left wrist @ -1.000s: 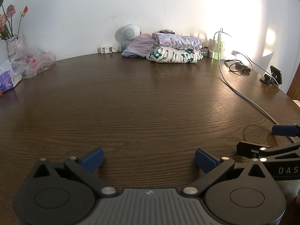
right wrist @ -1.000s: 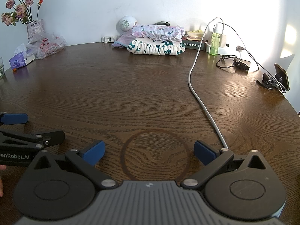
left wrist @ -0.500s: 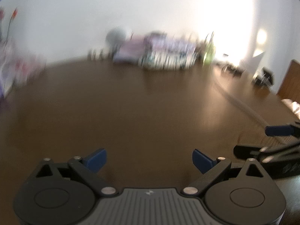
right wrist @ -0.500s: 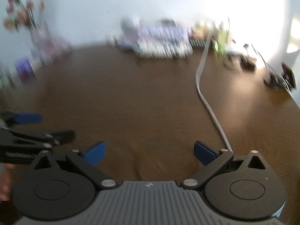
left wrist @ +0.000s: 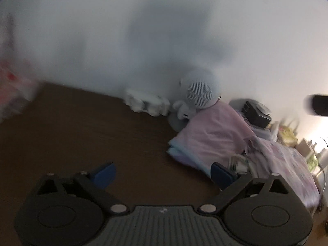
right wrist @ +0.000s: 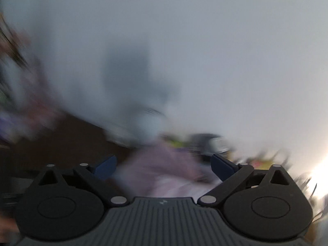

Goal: Fold clothes
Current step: 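Grasp the pink-and-blue garment from the clothes pile with both grippers, then lift the garment with both grippers and lay it flat on the table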

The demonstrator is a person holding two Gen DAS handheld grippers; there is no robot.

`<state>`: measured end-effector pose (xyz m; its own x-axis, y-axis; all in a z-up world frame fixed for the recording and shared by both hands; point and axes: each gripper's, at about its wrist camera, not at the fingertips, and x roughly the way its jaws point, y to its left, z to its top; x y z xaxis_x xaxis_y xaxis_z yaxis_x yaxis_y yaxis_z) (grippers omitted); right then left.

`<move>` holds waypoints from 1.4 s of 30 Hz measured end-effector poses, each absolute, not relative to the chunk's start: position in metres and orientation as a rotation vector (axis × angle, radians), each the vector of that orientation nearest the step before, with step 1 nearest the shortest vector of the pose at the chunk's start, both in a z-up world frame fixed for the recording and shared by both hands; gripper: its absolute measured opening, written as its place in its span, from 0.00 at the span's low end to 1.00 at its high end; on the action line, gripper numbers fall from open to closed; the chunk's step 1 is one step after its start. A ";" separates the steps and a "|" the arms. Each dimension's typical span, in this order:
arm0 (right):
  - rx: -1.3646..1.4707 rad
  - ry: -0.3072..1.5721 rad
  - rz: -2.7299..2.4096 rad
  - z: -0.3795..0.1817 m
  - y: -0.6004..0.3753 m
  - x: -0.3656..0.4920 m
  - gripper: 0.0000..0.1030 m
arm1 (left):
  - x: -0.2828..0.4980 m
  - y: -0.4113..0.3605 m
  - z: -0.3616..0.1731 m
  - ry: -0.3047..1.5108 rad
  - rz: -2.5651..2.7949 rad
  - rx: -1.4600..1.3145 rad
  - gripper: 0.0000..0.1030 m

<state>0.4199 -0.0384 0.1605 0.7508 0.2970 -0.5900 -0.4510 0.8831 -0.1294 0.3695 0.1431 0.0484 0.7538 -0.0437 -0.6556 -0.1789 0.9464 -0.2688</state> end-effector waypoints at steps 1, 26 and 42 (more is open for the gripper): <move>-0.327 0.616 0.398 0.152 -0.028 0.442 0.97 | 0.383 0.141 0.040 0.729 0.065 -0.340 0.95; -0.167 0.114 0.674 0.331 -0.070 0.279 0.00 | 0.196 0.130 0.282 -0.030 -0.216 -0.336 0.08; 0.029 0.338 0.661 0.258 -0.210 0.025 0.02 | -0.009 0.057 0.208 0.352 -0.323 -0.300 0.16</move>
